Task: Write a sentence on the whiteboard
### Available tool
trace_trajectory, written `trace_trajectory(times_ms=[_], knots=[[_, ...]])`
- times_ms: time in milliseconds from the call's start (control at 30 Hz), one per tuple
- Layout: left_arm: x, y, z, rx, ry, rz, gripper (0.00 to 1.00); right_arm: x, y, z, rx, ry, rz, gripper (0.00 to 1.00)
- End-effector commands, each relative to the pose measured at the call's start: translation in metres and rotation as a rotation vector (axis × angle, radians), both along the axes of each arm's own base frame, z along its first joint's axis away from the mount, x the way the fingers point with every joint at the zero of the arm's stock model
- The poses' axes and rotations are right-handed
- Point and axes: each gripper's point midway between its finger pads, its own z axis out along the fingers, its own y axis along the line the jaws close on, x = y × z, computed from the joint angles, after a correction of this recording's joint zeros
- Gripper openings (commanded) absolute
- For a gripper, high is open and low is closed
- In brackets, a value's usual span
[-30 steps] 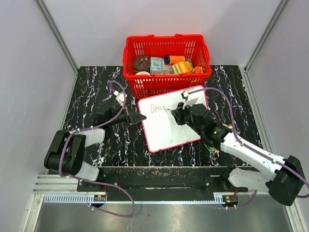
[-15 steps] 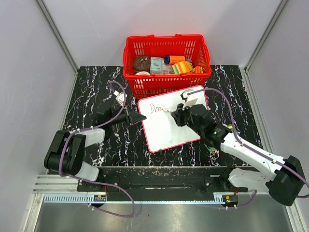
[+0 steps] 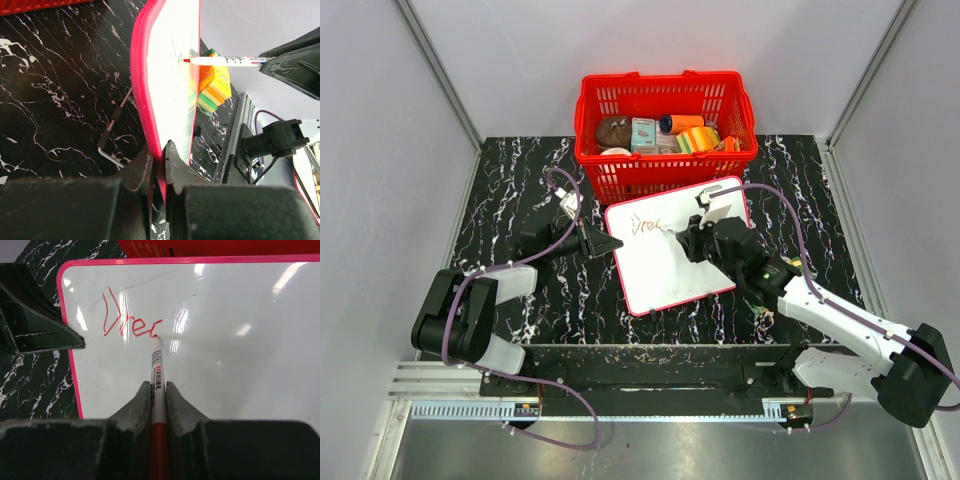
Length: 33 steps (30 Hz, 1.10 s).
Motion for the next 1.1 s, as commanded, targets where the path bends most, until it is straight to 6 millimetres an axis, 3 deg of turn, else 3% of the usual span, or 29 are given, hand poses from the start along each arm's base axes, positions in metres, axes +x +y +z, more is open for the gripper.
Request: trace_trajectory(times_ms=[0, 400, 1067], knots=[[0.005, -0.003, 0.004, 0.063, -0.159, -0.023, 0.0, 0.011, -0.012, 0.006, -0.031, -0.027, -0.073, 0.0], [0.005, -0.003, 0.003, 0.063, -0.157, -0.025, 0.0, 0.021, -0.006, 0.022, -0.008, -0.064, -0.093, 0.0], [0.004, -0.004, 0.003, 0.064, -0.16, -0.028, 0.0, 0.012, -0.005, 0.016, -0.004, -0.043, -0.052, 0.0]])
